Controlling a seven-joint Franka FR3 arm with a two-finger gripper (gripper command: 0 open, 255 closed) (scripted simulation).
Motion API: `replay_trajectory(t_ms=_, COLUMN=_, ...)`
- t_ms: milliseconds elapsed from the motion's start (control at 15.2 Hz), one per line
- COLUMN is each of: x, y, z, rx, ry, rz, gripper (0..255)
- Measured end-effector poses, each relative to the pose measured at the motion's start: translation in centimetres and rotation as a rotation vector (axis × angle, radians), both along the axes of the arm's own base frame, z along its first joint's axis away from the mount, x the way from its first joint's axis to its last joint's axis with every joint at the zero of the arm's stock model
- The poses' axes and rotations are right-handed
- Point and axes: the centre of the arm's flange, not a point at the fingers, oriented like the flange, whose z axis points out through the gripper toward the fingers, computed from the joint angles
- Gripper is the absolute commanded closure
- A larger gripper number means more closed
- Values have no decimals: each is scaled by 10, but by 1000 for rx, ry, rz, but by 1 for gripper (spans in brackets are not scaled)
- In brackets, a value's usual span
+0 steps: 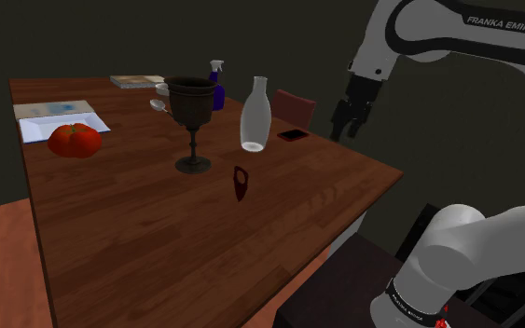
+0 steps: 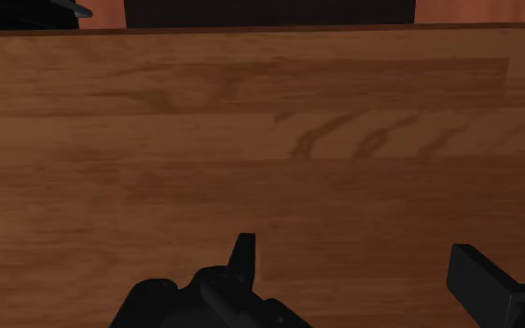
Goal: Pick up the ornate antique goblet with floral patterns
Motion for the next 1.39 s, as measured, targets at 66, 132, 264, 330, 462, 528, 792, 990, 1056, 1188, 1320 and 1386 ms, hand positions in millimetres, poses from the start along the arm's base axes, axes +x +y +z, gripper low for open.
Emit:
replay_trajectory(t_ms=66, x=0, y=0, z=0, rx=0, ry=0, rz=0, gripper=0)
replay_trajectory(t_ms=132, x=2, y=4, z=-2, rx=-1, ry=-9, rz=2, gripper=0)
replay_trajectory(t_ms=264, x=13, y=18, z=-8, rx=-6, ry=-43, rz=9, gripper=0)
replay_trajectory(t_ms=330, x=20, y=27, z=-12, rx=-9, ry=-63, rz=14, gripper=0)
replay_trajectory(t_ms=462, x=32, y=40, z=-22, rx=-15, ry=-105, rz=22, gripper=0)
replay_trajectory(t_ms=528, x=35, y=50, z=-27, rx=-17, ry=-127, rz=26, gripper=0)
replay_trajectory(t_ms=792, x=64, y=84, z=-41, rx=-29, ry=-214, rz=43, gripper=0)
replay_trajectory(t_ms=990, x=86, y=114, z=-49, rx=-36, ry=-281, rz=56, gripper=0)
replay_trajectory(t_ms=1056, x=90, y=122, z=-53, rx=-40, ry=-303, rz=60, gripper=0)
replay_trajectory(t_ms=1188, x=102, y=138, z=-61, rx=-46, ry=-346, rz=68, gripper=0)
replay_trajectory(t_ms=1320, x=115, y=156, z=-66, rx=-51, ry=-390, rz=77, gripper=0)
replay_trajectory(t_ms=1386, x=123, y=165, z=-67, rx=-54, ry=-413, rz=81, gripper=0)
